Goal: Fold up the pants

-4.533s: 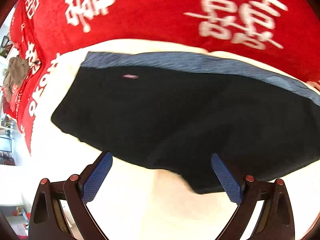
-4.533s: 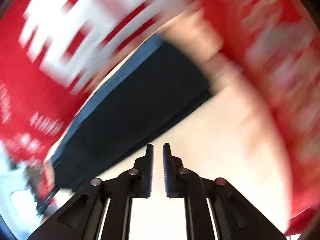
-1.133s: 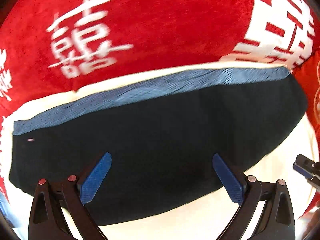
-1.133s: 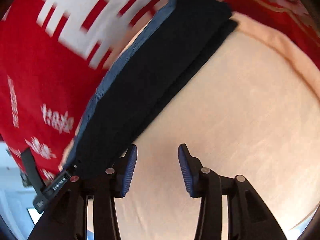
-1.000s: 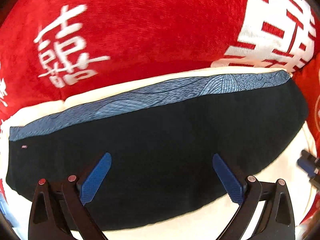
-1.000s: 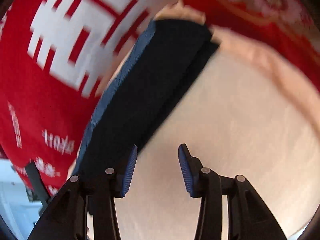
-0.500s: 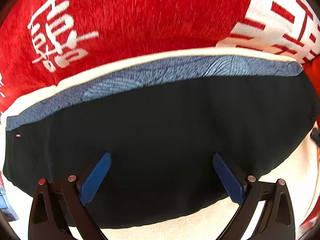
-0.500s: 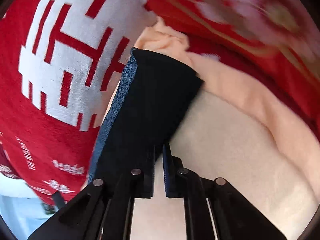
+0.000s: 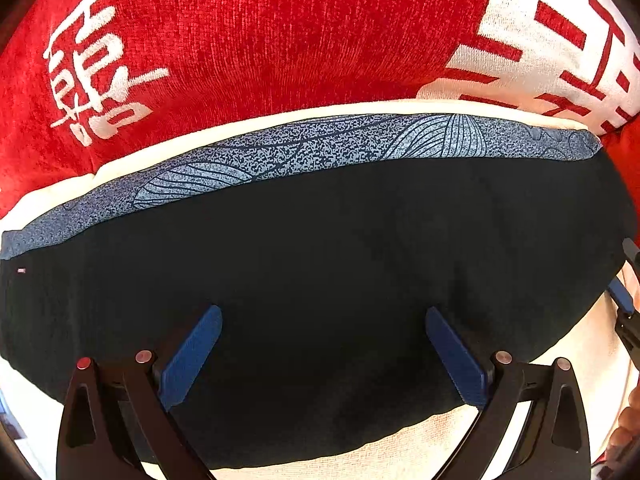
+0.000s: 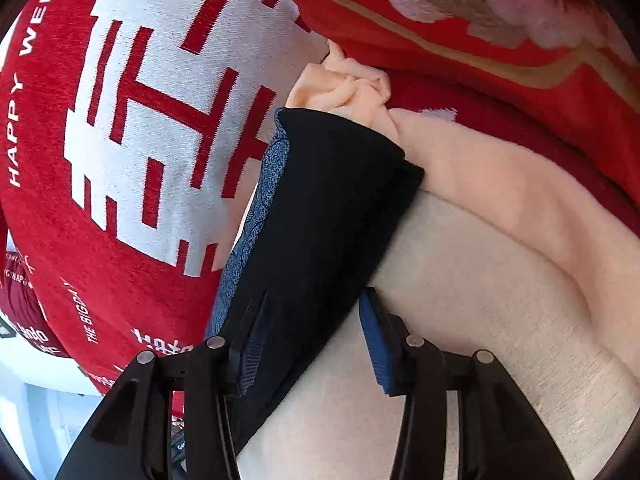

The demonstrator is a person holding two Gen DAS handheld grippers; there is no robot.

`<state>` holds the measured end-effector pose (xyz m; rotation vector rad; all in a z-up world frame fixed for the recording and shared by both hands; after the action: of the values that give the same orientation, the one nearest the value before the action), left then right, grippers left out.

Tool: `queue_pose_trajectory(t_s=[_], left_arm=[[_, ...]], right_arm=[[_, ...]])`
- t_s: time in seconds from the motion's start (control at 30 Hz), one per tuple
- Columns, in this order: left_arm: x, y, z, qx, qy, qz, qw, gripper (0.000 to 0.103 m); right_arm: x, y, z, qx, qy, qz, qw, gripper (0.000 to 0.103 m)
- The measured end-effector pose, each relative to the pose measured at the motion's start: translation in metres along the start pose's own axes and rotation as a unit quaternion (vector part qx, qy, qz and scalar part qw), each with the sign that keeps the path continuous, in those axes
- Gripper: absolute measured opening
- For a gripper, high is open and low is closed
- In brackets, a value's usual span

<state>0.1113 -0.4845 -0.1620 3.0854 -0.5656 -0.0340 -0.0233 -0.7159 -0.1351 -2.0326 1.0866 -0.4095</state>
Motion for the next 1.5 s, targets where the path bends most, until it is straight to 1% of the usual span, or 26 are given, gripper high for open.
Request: queue_pose_trajectory(t_s=[0.1,0.13,0.33,0.37,0.4,0.43,0.47,0.5,0.53,0.57,0.63,0.67,0.7,0.73,0.77,0.8,0.83,0.87,0.97,1.1,1.17,1.23,1.3,1.37,1.4,1.5], left_arm=[[0.002,-0.001,-0.001,-0.001,0.000,0.002,1.0000,0.103],[-0.008,-0.003,-0.005,0.000,0.001,0.001,1.0000,0.103],[-0.008,-0.007,0.006,-0.004,0.001,-0.008,1.0000,0.103],[-0.006,-0.007,0.007,-0.002,-0.007,-0.008,0.9999,0.103],[-0.004,-0.007,0.006,-0.002,-0.015,-0.008,0.9999,0.103],[-0.001,-0.007,0.002,-0.002,-0.019,-0.011,0.9998,0.094],[0.002,-0.007,-0.008,-0.001,-0.013,-0.015,0.9998,0.080],[0.004,-0.006,-0.017,0.001,-0.005,-0.012,0.9999,0.079],[0.007,-0.005,-0.027,0.003,0.009,-0.011,0.9999,0.079],[0.009,-0.002,-0.041,0.003,0.038,-0.009,0.9992,0.079],[0.013,0.007,-0.051,-0.007,0.070,0.000,0.9975,0.079],[0.017,0.014,-0.049,-0.013,0.077,0.009,0.9969,0.079],[0.020,0.026,-0.036,-0.017,0.071,0.025,0.9970,0.079],[0.022,0.035,-0.018,-0.020,0.050,0.037,0.9979,0.079],[0.021,0.043,0.009,-0.020,0.013,0.037,0.9990,0.084],[0.015,0.042,0.006,-0.026,0.067,0.021,0.9972,0.085],[0.011,0.044,0.007,-0.028,0.079,0.014,0.9963,0.085],[0.010,0.047,0.007,-0.020,0.084,0.015,0.9961,0.085],[0.010,0.043,0.007,-0.041,0.074,0.014,0.9963,0.085],[0.009,0.034,0.006,-0.064,0.074,0.055,0.9937,0.085],[0.009,0.024,0.002,-0.070,0.056,0.078,0.9929,0.085],[0.004,-0.001,-0.010,-0.061,0.047,0.078,0.9940,0.085],[-0.010,-0.037,-0.030,-0.052,0.069,0.060,0.9944,0.085],[-0.021,-0.074,-0.042,-0.040,0.081,0.038,0.9952,0.085],[-0.028,-0.099,-0.046,-0.034,0.080,0.021,0.9960,0.085],[-0.047,-0.177,-0.046,-0.013,0.057,-0.030,0.9978,0.085]], right_arm=[[-0.006,0.005,-0.004,0.007,0.003,0.001,1.000,0.050],[-0.005,0.006,-0.003,0.012,0.006,0.002,1.000,0.050],[0.021,-0.007,0.020,0.040,0.023,0.002,0.999,0.051],[0.025,-0.008,0.026,0.047,0.024,0.014,0.999,0.048],[0.026,-0.008,0.029,0.048,0.022,0.026,0.998,0.032],[0.028,-0.005,0.034,0.056,0.006,0.045,0.997,0.016],[0.028,-0.002,0.035,0.074,0.001,0.058,0.996,0.016],[0.028,0.001,0.034,0.094,-0.002,0.069,0.993,0.015],[0.027,0.001,0.031,0.101,-0.003,0.067,0.993,0.015],[0.027,-0.003,0.027,0.105,-0.005,0.057,0.993,0.014],[0.024,-0.017,0.019,0.103,-0.007,0.025,0.994,0.014],[0.023,-0.022,0.017,0.102,-0.008,0.015,0.995,0.014],[0.021,-0.030,0.015,0.101,-0.008,0.003,0.995,0.014],[0.020,-0.038,0.013,0.096,-0.007,-0.009,0.995,0.014],[0.019,-0.047,0.011,0.086,-0.005,-0.020,0.996,0.014],[0.018,-0.054,0.011,0.076,-0.007,-0.029,0.997,0.014],[0.015,-0.066,0.010,0.059,-0.003,-0.047,0.997,0.014],[0.012,-0.080,0.009,0.044,-0.004,-0.068,0.997,0.014],[0.003,-0.114,0.007,0.000,0.000,-0.131,0.991,0.014],[-0.021,-0.163,0.017,-0.039,-0.007,-0.197,0.980,0.014],[-0.035,-0.180,0.023,-0.050,-0.011,-0.219,0.974,0.014],[-0.050,-0.202,0.033,-0.067,-0.017,-0.246,0.967,0.014],[-0.067,-0.224,0.045,-0.092,-0.022,-0.273,0.957,0.015],[-0.089,-0.243,0.058,-0.122,-0.028,-0.301,0.945,0.016],[-0.101,-0.254,0.069,-0.136,-0.032,-0.314,0.939,0.018],[-0.142,-0.278,0.115,-0.181,-0.053,-0.347,0.919,0.020]])
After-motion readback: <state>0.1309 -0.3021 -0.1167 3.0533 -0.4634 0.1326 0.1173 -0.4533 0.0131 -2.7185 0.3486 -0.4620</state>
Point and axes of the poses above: each gripper's, at about its wrist camera, not at the fingertips, and z roughly the way its jaws point, y to its right, x to its top, the point moved 1 cm from there along z, roughly the way its jaws point, and after that the axes turned 14 degrees about -y, right-handed, at the moved point
